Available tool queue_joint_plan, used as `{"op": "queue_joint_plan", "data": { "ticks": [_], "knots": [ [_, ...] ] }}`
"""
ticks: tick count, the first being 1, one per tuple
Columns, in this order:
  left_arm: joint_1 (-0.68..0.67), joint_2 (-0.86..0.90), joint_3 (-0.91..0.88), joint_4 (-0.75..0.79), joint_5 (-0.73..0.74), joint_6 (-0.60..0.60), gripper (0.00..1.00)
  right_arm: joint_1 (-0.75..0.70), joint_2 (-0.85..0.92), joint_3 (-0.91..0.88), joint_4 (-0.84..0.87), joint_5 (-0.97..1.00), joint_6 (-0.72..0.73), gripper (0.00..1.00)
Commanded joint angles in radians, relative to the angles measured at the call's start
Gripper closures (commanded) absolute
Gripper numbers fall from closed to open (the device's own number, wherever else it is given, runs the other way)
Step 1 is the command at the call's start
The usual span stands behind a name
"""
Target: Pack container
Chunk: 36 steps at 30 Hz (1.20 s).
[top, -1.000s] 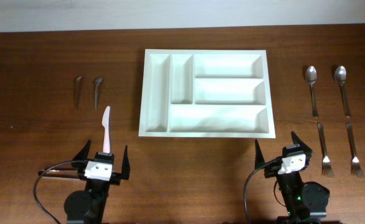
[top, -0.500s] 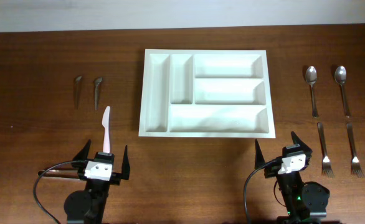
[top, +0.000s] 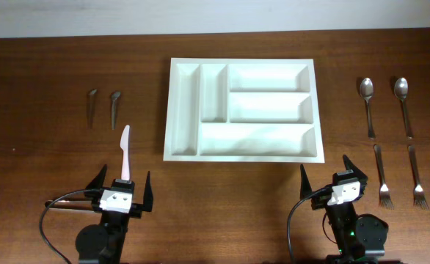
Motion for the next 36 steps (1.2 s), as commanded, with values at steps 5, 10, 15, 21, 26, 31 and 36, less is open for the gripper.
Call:
{"op": "queue_joint_plan", "data": {
  "ticks": [5, 10, 15, 21, 26, 31, 36],
  "knots": [
    [0.005, -0.005, -0.008, 0.003, -0.011, 0.008, 0.01, 0.006, -0.007, -0.006, -0.003, -0.011, 0.13, 0.01],
    [0.005, -0.005, -0.008, 0.003, -0.011, 0.008, 0.01, 0.005, -0.007, 0.013, -0.006, 0.01, 0.248, 0.01],
    [0.005, -0.005, -0.008, 0.003, -0.011, 0.008, 0.01, 0.004, -0.005, 0.126, -0.056, 0.034, 0.209, 0.01],
    [0.005, -0.005, -0.008, 0.003, -0.011, 0.008, 0.01, -0.023, 0.053, 0.404, -0.3, 0.183, 0.18, 0.01],
    [0.005, -0.005, -0.008, 0.003, -0.011, 0.008, 0.01, -0.051, 0.205, 0.684, -0.531, 0.252, 0.137, 0.02],
    [0.005, -0.005, -0.008, 0.003, -0.011, 0.008, 0.01, -0.06, 0.444, 0.933, -0.719, 0.261, 0.109, 0.01],
    [0.005, -0.005, -0.008, 0.003, -0.011, 0.008, 0.01, -0.095, 0.714, 1.227, -0.86, 0.296, 0.016, 0.01]
  ]
}}
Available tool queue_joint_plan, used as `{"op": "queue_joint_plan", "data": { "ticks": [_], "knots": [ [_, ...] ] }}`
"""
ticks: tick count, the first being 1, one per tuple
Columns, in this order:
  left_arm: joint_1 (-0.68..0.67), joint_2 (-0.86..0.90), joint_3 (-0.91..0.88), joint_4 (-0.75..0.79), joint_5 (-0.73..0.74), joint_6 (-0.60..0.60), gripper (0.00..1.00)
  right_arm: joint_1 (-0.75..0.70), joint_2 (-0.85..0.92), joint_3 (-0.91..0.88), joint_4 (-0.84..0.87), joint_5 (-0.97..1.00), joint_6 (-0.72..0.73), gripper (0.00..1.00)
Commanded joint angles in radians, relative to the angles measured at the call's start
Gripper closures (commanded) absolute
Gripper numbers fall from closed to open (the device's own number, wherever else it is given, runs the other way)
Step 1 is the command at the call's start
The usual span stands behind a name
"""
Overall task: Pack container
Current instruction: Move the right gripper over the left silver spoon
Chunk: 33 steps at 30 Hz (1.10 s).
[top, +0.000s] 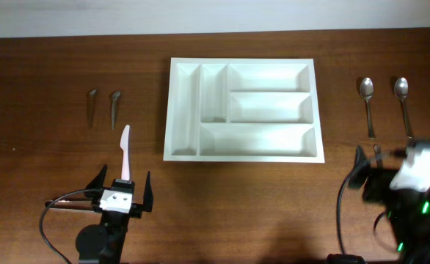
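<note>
The white cutlery tray [242, 61] lies at the table's middle, all its compartments bare. A white knife [125, 147] rests left of it, its handle end reaching between the fingers of my open left gripper [124, 178]. Two small metal utensils [91, 103] [115, 103] lie further left and back. Two spoons [367, 92] [401, 88] lie at the right. My right gripper [391, 170] hovers just below the spoons, jaws apart, covering the spot on the table beneath it.
Cables loop from both arm bases near the front edge. The tray's right wall [319, 110] stands a short way left of the spoons. The right arm body [420, 172] reaches almost to the frame's right edge.
My right gripper was near the front edge left of two forks; now it sits further right and back, over where the forks lay, hiding them. The left arm has not moved.
</note>
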Motion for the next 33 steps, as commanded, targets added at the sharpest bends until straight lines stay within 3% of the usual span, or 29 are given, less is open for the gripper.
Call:
{"op": "queue_joint_plan", "data": {
  "ticks": [1, 8, 12, 21, 29, 33],
  "knots": [
    [0.005, -0.005, -0.007, 0.003, -0.011, 0.008, 0.01, -0.038, 0.193, 0.234, -0.074, 0.042, -0.117, 0.01],
    [0.005, -0.005, -0.007, 0.003, -0.011, 0.008, 0.01, -0.184, 0.678, 0.844, -0.51, -0.063, -0.23, 0.02],
    [0.005, -0.005, -0.007, 0.003, -0.011, 0.008, 0.01, -0.229, 0.883, 1.042, -0.627, -0.101, -0.212, 0.01],
    [0.005, -0.005, -0.007, 0.003, -0.011, 0.008, 0.01, -0.227, 1.142, 1.079, -0.626, -0.066, -0.229, 0.01],
    [0.005, -0.005, -0.007, 0.003, -0.011, 0.008, 0.01, -0.241, 1.358, 1.079, -0.57, -0.056, -0.507, 0.01],
    [0.005, -0.005, -0.007, 0.003, -0.011, 0.008, 0.01, -0.241, 1.44, 1.079, -0.518, -0.056, -0.553, 0.01]
  ]
}}
